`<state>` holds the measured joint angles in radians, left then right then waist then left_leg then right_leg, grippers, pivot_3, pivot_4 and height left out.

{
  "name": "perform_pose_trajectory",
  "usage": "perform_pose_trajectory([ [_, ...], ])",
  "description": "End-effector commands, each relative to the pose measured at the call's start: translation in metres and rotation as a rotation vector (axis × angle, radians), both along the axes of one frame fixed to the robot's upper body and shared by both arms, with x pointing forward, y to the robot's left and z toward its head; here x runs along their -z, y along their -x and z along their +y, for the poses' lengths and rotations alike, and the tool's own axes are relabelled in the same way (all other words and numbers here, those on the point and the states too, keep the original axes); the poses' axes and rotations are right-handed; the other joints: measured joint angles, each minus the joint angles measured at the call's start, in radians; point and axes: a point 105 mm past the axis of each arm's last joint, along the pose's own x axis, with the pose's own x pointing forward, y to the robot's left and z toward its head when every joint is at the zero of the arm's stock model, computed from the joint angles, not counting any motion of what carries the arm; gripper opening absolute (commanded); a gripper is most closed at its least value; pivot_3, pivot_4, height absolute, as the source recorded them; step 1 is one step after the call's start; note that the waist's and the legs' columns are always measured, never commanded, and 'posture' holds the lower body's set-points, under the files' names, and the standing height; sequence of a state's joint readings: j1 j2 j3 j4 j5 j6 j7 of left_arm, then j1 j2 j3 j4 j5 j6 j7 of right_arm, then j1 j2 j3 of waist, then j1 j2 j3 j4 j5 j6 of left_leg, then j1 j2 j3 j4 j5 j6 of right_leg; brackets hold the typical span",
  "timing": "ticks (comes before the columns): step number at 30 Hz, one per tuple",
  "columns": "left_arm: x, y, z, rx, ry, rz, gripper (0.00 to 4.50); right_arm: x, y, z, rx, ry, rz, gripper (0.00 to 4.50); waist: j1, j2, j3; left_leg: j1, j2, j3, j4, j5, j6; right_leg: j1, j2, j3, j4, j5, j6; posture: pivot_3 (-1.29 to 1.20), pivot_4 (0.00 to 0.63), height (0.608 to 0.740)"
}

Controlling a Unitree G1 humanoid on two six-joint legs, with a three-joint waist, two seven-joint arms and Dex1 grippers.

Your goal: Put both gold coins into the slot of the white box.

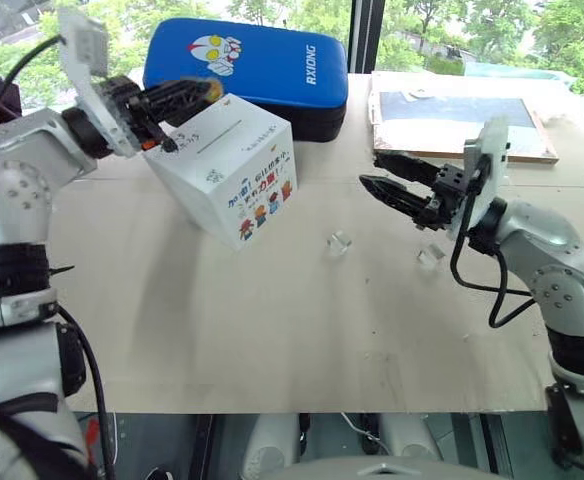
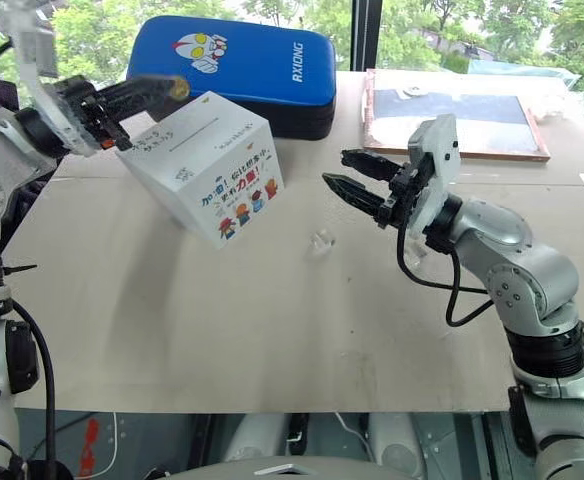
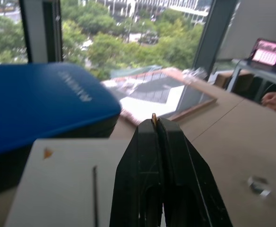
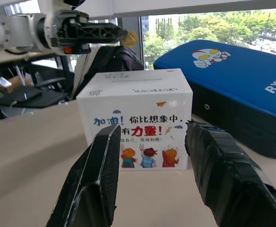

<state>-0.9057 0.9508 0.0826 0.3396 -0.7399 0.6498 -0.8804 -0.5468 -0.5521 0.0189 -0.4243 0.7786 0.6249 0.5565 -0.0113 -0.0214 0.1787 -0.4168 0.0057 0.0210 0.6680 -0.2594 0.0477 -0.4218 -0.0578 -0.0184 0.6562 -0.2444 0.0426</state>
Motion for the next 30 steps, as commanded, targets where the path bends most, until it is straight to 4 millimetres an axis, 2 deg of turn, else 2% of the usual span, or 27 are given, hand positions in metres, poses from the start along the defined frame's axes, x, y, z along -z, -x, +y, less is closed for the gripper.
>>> perform_pose_trajectory([
  [1,-0.005,-0.009,0.017,-0.041,-0.12,-0.03,0.0,-0.017,0.016,0.011,-0.051,0.017,-0.1,2.35,0.0,0.0,0.0,0.0,0.0,0.001,0.0,0.0,0.0,0.0,-0.001,0.001,0.0,0.0,0.0,0.0,0.15,0.74],
  [8,0.008,-0.02,0.026,-0.018,-0.19,0.024,0.0,-0.02,0.022,0.016,-0.052,0.021,-0.113,2.35,0.0,-0.001,0.0,-0.001,0.0,0.001,0.001,0.0,0.0,0.0,-0.001,0.0,-0.001,0.0,0.0,0.0,0.15,0.74],
  [18,0.022,-0.013,0.008,0.123,-0.209,0.074,0.0,-0.02,0.02,0.014,-0.034,0.003,-0.111,2.35,0.0,-0.001,0.0,-0.001,0.0,0.001,0.002,-0.001,0.002,0.0,-0.003,-0.001,0.002,0.0,0.0,0.0,0.15,0.74],
  [30,0.036,-0.016,0.007,0.099,-0.228,0.114,0.0,-0.019,0.019,0.013,-0.025,-0.004,-0.103,2.35,0.0,-0.001,0.0,0.0,-0.001,0.0,0.003,-0.001,0.002,0.0,-0.003,-0.001,0.004,0.0,0.0,0.0,0.15,0.74],
])
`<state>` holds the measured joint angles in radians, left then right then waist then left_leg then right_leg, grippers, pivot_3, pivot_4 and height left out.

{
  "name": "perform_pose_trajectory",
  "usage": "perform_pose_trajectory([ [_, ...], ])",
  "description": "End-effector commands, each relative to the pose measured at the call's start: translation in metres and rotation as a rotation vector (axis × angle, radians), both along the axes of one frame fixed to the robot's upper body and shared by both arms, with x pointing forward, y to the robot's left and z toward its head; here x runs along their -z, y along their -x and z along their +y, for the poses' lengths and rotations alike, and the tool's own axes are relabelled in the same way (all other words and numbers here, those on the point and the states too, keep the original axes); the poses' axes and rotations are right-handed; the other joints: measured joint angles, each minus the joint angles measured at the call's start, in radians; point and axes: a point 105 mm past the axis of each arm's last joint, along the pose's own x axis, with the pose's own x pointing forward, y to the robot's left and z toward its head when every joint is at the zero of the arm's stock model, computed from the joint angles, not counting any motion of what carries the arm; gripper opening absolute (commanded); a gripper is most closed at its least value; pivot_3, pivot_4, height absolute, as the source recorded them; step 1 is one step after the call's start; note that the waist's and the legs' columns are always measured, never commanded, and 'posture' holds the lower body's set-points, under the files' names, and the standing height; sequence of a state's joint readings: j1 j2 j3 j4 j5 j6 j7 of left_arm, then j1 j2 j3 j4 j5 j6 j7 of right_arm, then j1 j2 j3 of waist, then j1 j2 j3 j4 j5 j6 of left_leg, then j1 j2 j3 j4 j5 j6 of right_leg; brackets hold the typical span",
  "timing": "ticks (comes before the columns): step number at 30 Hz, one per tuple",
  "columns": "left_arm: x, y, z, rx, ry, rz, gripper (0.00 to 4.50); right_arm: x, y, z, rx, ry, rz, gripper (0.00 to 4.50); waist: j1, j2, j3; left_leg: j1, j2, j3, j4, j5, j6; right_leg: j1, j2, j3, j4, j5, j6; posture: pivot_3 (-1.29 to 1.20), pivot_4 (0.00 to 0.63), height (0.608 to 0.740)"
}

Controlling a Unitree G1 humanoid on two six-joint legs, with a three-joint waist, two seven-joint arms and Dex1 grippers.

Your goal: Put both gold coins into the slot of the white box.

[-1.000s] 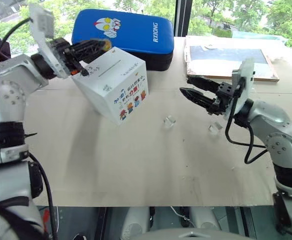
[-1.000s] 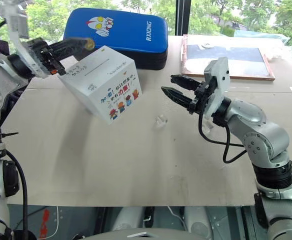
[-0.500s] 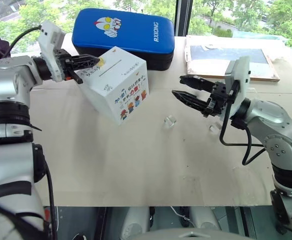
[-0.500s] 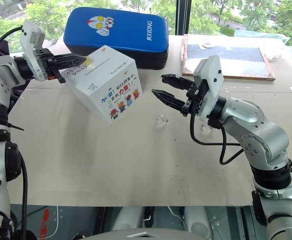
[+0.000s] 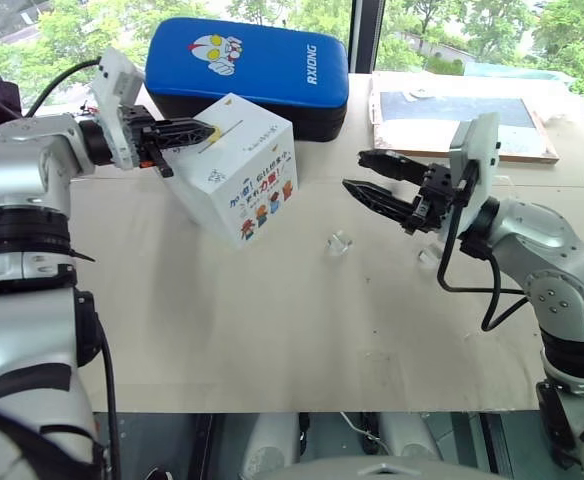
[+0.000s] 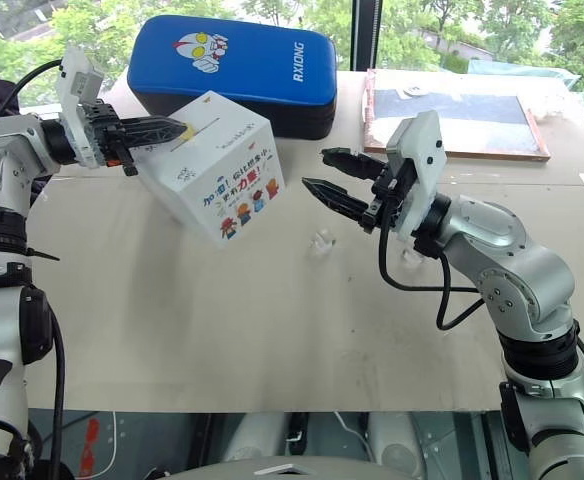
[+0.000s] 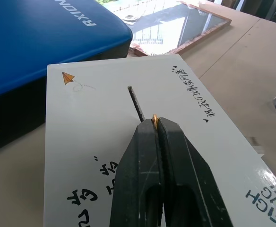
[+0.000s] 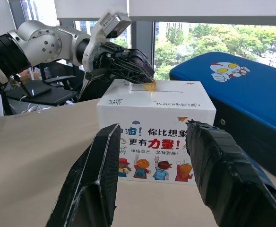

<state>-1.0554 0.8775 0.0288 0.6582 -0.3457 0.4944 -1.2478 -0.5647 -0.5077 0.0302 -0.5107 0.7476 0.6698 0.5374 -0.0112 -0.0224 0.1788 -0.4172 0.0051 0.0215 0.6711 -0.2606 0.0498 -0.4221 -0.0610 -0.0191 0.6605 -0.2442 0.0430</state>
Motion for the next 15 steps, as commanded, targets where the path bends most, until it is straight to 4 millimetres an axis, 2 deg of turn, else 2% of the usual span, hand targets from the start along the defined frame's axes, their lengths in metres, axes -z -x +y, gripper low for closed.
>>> perform_pose_trajectory([
  [1,0.0102,0.0002,-0.0005,-0.005,-0.045,0.026,0.0,-0.01,0.0058,-0.0026,0.009,-0.017,-0.051,2.35,0.0,0.0,0.0,0.0,0.0,0.0,0.0,0.0,0.0,0.0,0.0,0.0,0.0,0.0,0.0,0.0,0.15,0.74],
  [5,0.0149,0.0009,-0.0016,-0.004,-0.037,0.055,0.0,-0.0091,0.0042,-0.0042,0.021,-0.008,-0.049,2.35,-0.001,0.0,0.0,0.001,0.0,0.0,0.001,0.0,0.0,0.0,0.0,0.0,0.001,0.0,0.0,0.0,0.15,0.74],
  [8,0.0145,0.001,-0.0028,-0.008,-0.024,0.061,0.75,-0.0085,0.0035,-0.005,0.029,-0.002,-0.049,2.41,0.0,0.0,-0.001,0.001,0.0,0.0,0.001,0.0,0.0,0.0,0.0,0.0,0.002,0.0,0.0,0.0,0.15,0.74],
  [15,0.0182,0.0008,-0.0025,-0.021,-0.039,0.066,3.84,-0.0096,0.0031,-0.0045,0.033,-0.007,-0.051,2.41,-0.001,0.0,-0.001,0.002,0.0,0.0,0.004,0.0,0.0,0.001,0.0,0.0,0.004,0.0,0.0,0.0,0.15,0.74],
])
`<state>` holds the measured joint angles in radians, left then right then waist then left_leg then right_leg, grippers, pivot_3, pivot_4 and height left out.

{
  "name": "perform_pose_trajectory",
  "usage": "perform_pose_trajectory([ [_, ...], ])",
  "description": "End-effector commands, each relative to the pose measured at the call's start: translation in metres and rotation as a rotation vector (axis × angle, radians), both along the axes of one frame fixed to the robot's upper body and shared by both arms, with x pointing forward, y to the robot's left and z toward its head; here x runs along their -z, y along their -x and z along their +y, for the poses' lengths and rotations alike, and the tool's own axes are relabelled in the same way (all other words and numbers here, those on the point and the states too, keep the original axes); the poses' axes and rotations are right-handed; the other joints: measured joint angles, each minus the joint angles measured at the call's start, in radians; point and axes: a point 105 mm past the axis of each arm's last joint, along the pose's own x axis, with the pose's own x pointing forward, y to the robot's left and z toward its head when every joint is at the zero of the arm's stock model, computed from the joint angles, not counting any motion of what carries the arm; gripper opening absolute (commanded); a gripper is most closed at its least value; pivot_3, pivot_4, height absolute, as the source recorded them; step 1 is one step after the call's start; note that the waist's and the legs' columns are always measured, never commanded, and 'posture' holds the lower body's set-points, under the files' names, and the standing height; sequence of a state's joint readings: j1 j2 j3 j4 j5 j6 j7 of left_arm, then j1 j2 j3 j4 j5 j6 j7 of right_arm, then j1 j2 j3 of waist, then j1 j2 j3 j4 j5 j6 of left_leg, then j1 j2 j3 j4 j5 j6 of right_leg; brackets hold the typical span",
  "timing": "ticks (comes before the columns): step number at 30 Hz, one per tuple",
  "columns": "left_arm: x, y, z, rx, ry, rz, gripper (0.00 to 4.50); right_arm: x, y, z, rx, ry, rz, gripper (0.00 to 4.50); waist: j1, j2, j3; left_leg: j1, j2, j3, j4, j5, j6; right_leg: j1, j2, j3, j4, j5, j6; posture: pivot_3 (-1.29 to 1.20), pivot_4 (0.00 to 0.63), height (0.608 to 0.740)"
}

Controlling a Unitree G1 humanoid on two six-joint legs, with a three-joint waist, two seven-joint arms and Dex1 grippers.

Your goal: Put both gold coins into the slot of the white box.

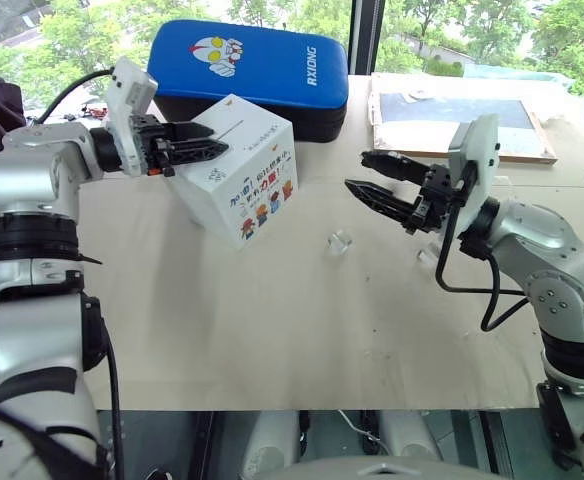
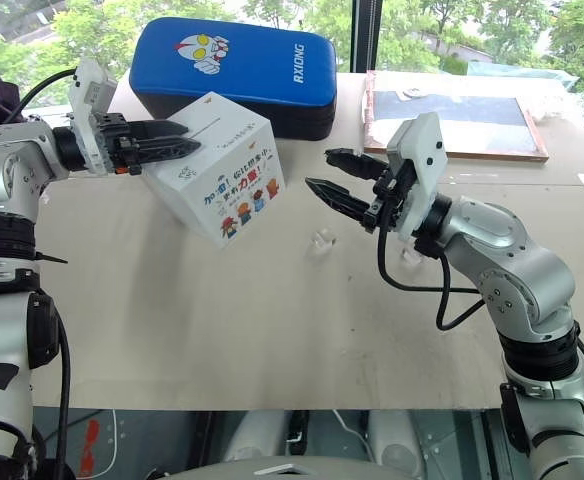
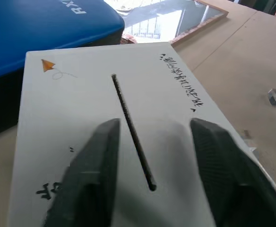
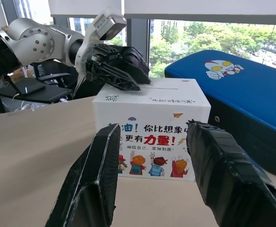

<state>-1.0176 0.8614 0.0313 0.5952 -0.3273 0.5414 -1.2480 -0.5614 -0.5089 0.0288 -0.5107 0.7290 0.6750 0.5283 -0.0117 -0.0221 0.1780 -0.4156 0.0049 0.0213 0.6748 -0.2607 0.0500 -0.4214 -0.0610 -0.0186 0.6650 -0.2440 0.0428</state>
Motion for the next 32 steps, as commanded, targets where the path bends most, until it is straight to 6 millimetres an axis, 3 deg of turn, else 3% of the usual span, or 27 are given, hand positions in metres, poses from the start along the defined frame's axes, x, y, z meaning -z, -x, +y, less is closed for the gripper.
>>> perform_pose_trajectory([
  [1,0.004,-0.003,0.005,-0.046,-0.01,0.013,4.17,-0.011,0.006,-0.003,0.007,-0.016,-0.052,2.41,0.0,0.0,0.0,0.0,0.0,0.0,0.0,0.0,0.0,0.0,0.0,0.0,0.001,0.0,0.0,0.0,0.15,0.74],
  [2,-0.002,-0.003,0.006,-0.049,0.004,-0.013,4.34,-0.011,0.006,-0.003,0.008,-0.018,-0.051,2.41,0.0,0.0,0.0,0.0,0.0,0.0,0.001,0.0,0.0,0.0,0.0,0.0,0.001,0.0,0.0,0.0,0.15,0.74],
  [7,-0.044,0.009,0.002,0.02,0.125,-0.184,4.34,-0.01,0.006,-0.005,0.015,-0.018,-0.044,2.41,-0.001,0.0,0.0,0.0,0.0,0.0,0.003,0.0,0.0,0.0,0.0,0.0,0.002,0.0,0.0,0.0,0.15,0.74],
  [10,-0.065,0.036,-0.009,0.154,0.213,-0.268,4.34,-0.003,0.007,-0.014,0.033,-0.007,-0.025,2.41,-0.001,0.0,0.0,-0.002,0.0,0.0,0.003,0.0,0.0,0.0,0.0,0.0,0.0,0.0,0.0,0.0,0.15,0.74],
  [14,-0.056,0.084,-0.037,0.297,0.226,-0.253,4.34,0.022,0.017,-0.045,0.08,0.03,0.03,2.41,0.001,0.0,0.0,-0.003,0.0,0.0,0.002,0.002,-0.003,0.002,-0.004,0.003,-0.004,-0.001,0.003,0.0,0.15,0.74],
  [15,-0.05,0.092,-0.045,0.313,0.229,-0.234,4.34,0.026,0.02,-0.052,0.087,0.027,0.047,2.41,0.001,0.0,0.0,-0.003,0.0,0.0,0.002,0.002,-0.003,0.002,-0.004,0.003,-0.004,-0.001,0.003,0.0,0.15,0.74],
  [18,0.003,0.119,-0.071,0.327,0.143,-0.107,4.34,0.063,0.03,-0.08,0.158,0.104,0.126,2.41,0.001,0.0,-0.001,-0.001,0.0,-0.001,0.002,0.001,-0.002,0.004,-0.008,0.002,-0.003,-0.001,0.003,0.0,0.15,0.74],
  [20,0.019,0.126,-0.076,0.294,0.13,-0.075,4.34,0.075,0.036,-0.087,0.172,0.14,0.133,2.41,0.004,0.002,-0.002,0.003,0.0,-0.001,-0.001,0.0,0.0,0.008,-0.01,0.002,-0.005,-0.001,0.003,0.0,0.15,0.74],
  [23,0.066,0.125,-0.086,0.168,0.093,-0.041,4.34,0.117,0.045,-0.1,0.214,0.202,0.198,2.41,0.004,0.001,-0.002,0.004,0.0,-0.002,0.0,-0.001,0.001,0.008,-0.009,0.002,-0.003,-0.001,0.002,0.0,0.15,0.74],
  [26,0.118,0.13,-0.089,0.1,0.047,0.027,4.5,0.15,0.054,-0.107,0.237,0.243,0.232,3.2,0.002,0.002,-0.002,0.013,0.0,0.0,-0.001,-0.001,0.001,0.015,-0.008,0.005,-0.002,-0.001,0.001,0.0,0.15,0.74],
  [29,0.15,0.127,-0.082,0.026,0.001,0.022,4.5,0.162,0.056,-0.111,0.253,0.245,0.218,4.45,0.003,0.002,-0.002,0.022,0.0,0.001,-0.002,-0.001,0.001,0.022,-0.008,0.006,-0.003,-0.003,-0.003,0.0,0.15,0.74],
  [32,0.165,0.129,-0.082,0.015,0.01,0.059,4.5,0.161,0.051,-0.115,0.294,0.205,0.184,4.45,0.003,0.002,-0.002,0.023,0.001,0.001,-0.001,0.0,0.0,0.022,-0.008,0.005,-0.003,-0.001,-0.006,0.0,0.15,0.74],
])
